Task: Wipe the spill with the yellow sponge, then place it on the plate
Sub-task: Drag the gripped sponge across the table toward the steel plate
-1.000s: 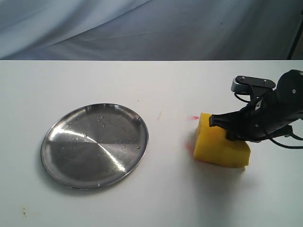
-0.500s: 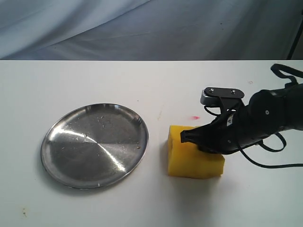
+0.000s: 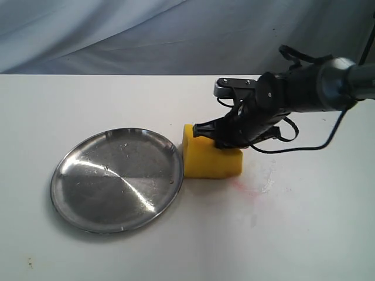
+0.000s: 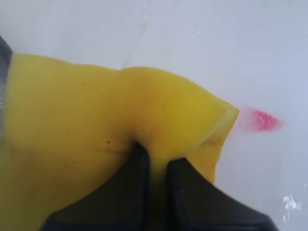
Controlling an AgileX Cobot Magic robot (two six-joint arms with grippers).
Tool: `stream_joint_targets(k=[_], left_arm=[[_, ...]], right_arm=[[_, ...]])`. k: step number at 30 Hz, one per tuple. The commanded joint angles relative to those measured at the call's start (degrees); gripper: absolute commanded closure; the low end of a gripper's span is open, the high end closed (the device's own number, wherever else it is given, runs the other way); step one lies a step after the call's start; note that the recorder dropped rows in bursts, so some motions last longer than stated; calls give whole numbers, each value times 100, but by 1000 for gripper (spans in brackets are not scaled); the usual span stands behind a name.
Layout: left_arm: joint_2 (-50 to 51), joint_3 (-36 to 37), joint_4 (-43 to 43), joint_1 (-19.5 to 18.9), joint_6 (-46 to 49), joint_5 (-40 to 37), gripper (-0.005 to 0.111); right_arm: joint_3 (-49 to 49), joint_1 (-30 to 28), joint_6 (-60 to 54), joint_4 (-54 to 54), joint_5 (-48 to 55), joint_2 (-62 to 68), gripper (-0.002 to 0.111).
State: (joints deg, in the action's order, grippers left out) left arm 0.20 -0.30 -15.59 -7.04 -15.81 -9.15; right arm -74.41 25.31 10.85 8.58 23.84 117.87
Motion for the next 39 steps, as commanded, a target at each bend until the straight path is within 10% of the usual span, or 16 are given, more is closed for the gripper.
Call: stream_joint_targets(k=[1,18,39], left_arm=[[-20,30,-3,29,-40,28,107],[-20,30,-3,29,-16,28,107],[-20,30,-3,29,-17,28,107]], right_arm=[[-784,-177,-4,-103,317,526,108],[-977,-1049,705,-1452,1371,388,108],[2539,-251,748,-595,-183,-1807,108]])
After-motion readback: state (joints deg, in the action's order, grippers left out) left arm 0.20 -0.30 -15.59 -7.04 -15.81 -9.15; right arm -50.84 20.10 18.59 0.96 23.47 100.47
